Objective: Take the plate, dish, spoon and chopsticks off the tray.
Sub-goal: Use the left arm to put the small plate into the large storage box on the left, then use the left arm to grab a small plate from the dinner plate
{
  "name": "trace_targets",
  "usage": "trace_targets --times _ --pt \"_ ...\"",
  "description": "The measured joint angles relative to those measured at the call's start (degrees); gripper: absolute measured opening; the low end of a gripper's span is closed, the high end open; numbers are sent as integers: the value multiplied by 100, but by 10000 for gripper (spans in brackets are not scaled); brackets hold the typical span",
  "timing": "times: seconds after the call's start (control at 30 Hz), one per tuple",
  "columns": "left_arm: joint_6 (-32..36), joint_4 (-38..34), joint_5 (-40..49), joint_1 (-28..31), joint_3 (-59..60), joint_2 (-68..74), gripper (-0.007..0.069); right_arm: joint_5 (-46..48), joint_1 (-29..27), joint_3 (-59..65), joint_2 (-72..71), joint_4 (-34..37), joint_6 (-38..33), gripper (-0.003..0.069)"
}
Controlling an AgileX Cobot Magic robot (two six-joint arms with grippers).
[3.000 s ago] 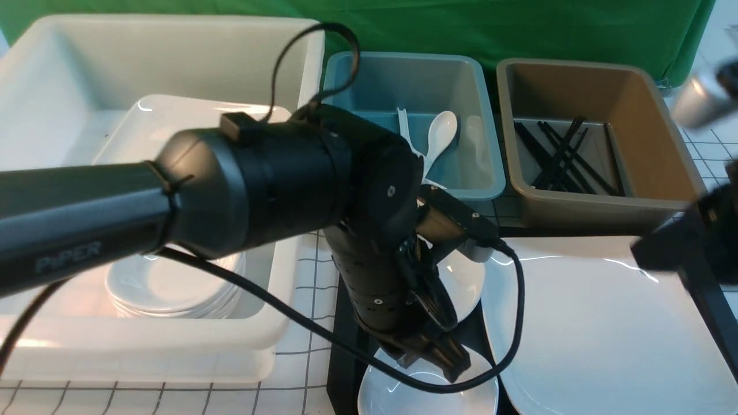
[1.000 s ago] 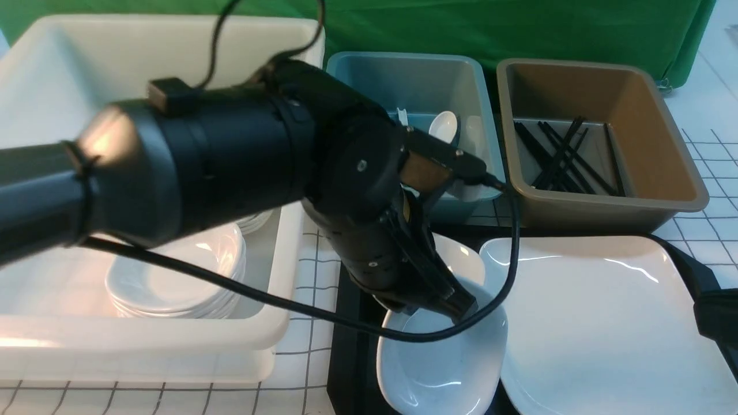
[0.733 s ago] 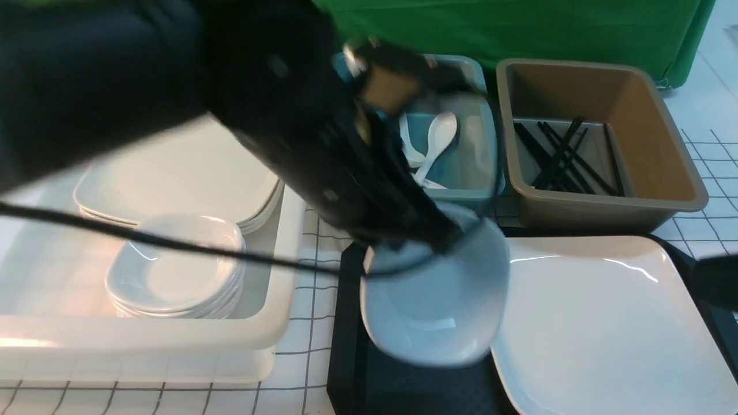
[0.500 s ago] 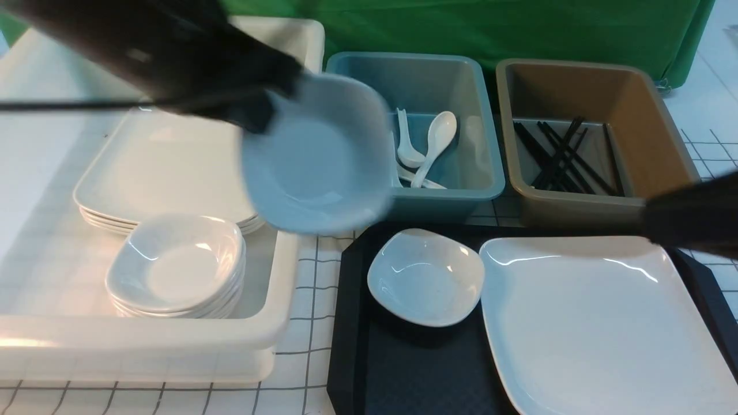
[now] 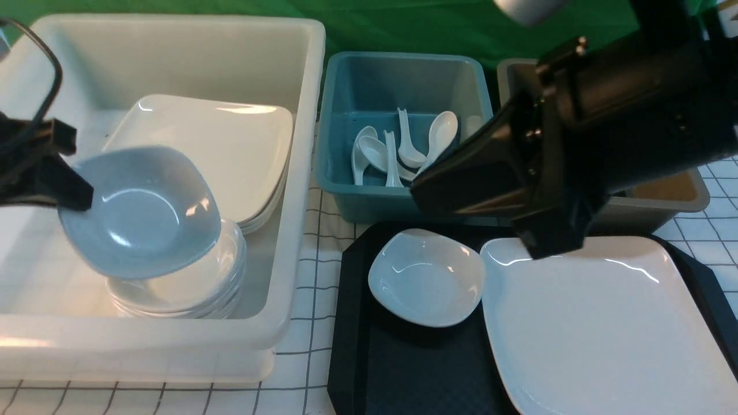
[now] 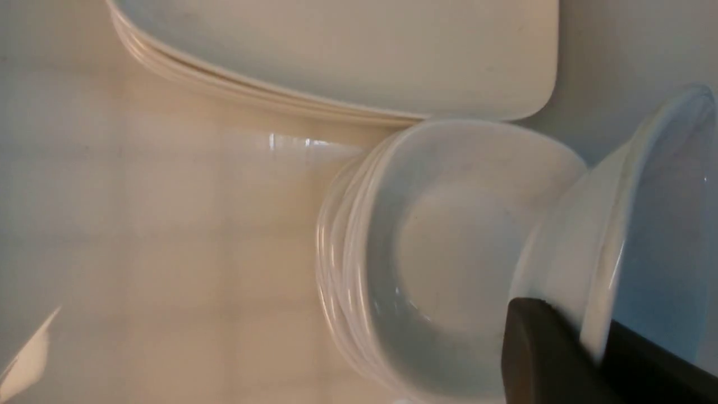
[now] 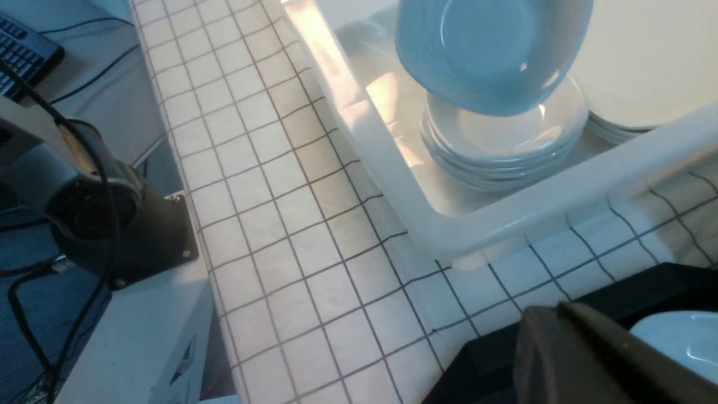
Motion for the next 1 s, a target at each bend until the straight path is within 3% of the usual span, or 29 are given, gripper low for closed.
trace_targets --times 0.23,0.37,0.5,0.57,0.63,0.8,0.9,1.0 --pt "276 -146 -180 0 37 612 56 -116 120 -59 176 -12 105 6" --pt "288 -201 -282 0 37 778 163 -159 126 -59 176 -12 105 6" --pt "292 85 -262 -78 -64 705 354 -132 131 -59 176 -51 124 6" --pt "59 468 -256 -96 -298 564 438 -132 131 -59 176 -346 337 6" --pt "-158 793 -242 -105 -585 377 470 -132 131 -61 176 -804 699 6" --pt "-285 996 -236 -403 -1109 -85 427 -24 131 -61 134 -2033 1484 8" --pt "-315 1100 -271 -1051 -1180 -301 310 91 131 -66 53 -2715 1825 9" --pt "-318 1157 -139 -1930 -1182 -322 144 282 131 -66 -95 -3222 2049 9"
